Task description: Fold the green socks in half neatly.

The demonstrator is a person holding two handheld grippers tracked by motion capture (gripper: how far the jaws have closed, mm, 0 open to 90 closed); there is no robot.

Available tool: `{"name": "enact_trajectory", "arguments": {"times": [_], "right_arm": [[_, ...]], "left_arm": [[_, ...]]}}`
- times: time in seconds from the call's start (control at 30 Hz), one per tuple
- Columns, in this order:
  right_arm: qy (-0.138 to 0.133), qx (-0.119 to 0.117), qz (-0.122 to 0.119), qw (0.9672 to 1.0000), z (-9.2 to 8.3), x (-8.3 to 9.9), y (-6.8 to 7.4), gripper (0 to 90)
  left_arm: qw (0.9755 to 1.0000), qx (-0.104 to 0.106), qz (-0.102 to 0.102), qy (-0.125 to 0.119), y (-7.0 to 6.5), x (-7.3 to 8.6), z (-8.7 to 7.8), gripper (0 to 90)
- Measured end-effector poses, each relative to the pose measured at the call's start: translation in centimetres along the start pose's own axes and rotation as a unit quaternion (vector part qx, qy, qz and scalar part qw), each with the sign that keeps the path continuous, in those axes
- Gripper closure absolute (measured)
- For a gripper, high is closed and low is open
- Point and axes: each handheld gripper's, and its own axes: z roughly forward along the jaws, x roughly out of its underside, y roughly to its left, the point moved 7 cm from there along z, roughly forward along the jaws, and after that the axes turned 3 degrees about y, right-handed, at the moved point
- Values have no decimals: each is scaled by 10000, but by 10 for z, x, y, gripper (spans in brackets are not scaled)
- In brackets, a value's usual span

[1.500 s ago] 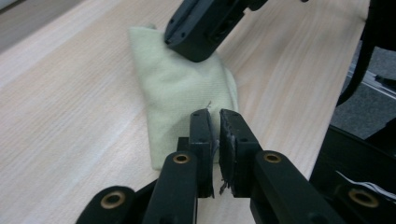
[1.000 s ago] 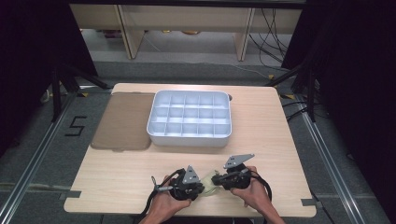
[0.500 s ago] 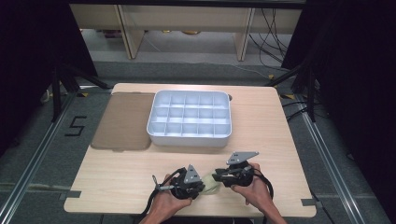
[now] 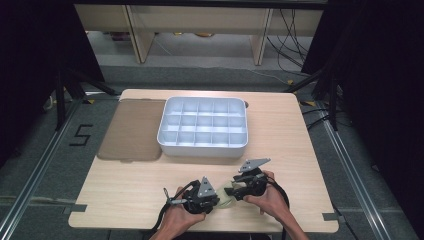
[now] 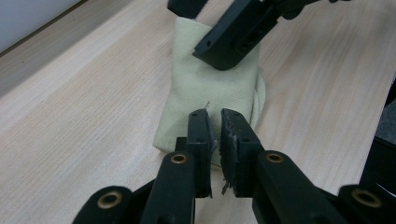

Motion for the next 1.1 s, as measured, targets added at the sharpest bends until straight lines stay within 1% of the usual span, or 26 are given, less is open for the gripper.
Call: {"name": "enact_trajectory", "arguments": {"times": [0.07,0.1,0.13,0.23,0.3,0.33,0.37,0.4,0.43,0.5,0.53,0.57,0.6,0.63,0.67,0.73,0.77,0.8,0.83,0.87,0.9,0.93,0.97,1.0,1.03,1.1], "right_arm": [[32,-5,-7,10000,0,-2,1,383],[-21,0,-61,10000,1,-4,1,375],[26,-36,-144,9999,2,-6,1,366],[57,-106,-275,9995,6,-6,1,364],[160,-206,-127,9996,7,-4,3,363],[168,-197,-166,9995,9,-3,1,368],[123,-224,-121,9996,10,-2,2,379],[249,-304,-83,9992,10,1,3,421],[249,-304,-83,9992,10,1,3,421],[272,-389,17,9989,10,2,4,474],[259,-422,75,9987,10,3,5,496],[243,-492,202,9983,9,4,5,536],[234,-533,280,9979,9,5,6,552],[234,-533,280,9979,9,5,6,552],[190,-574,409,9973,10,5,5,585],[183,-608,424,9971,10,6,5,598],[171,-671,466,9965,10,6,5,614],[152,-646,462,9967,10,6,5,630],[136,-630,509,9966,9,6,6,657],[130,-618,534,9966,9,6,6,669],[130,-618,534,9966,9,6,6,669],[101,-619,574,9964,8,6,7,687],[89,-614,562,9965,8,6,7,695],[89,-614,562,9965,8,6,7,695],[75,-581,575,9966,8,6,8,702],[65,-606,557,9966,7,5,9,709]], "left_arm": [[10000,-14,-42,1,0,0,1,811],[10000,-7,-46,5,-1,0,1,811],[10000,-35,-34,23,0,0,0,811],[10000,-35,-35,23,0,0,0,811],[10000,-39,-33,21,-1,0,0,811],[10000,-59,17,39,0,0,0,811],[9999,-18,88,44,0,0,0,811],[10000,-31,15,33,-1,0,0,811],[10000,-30,17,28,-1,0,0,811],[10000,-37,25,17,-1,0,0,810],[10000,-81,10,45,0,1,0,810],[10000,-69,1,43,0,1,0,809],[10000,-7,-45,7,-1,1,0,810],[10000,-18,-56,-6,-1,1,0,810],[10000,-13,-59,-8,-1,1,0,809],[10000,-69,-8,33,0,1,0,809],[10000,-42,-40,1,0,1,0,808],[10000,8,-50,-2,-1,1,0,806],[10000,-2,-67,-31,-1,0,0,789],[10000,-8,24,-17,0,0,0,763],[9999,60,-65,-59,-1,0,-1,763],[9996,185,-166,-121,-2,-1,-2,648],[9994,220,-244,-138,-1,-1,-4,614],[9990,277,-269,-208,-1,-2,-8,614],[9993,214,-256,-184,1,-1,-12,595],[9992,158,-264,-274,6,1,-21,535]]}}
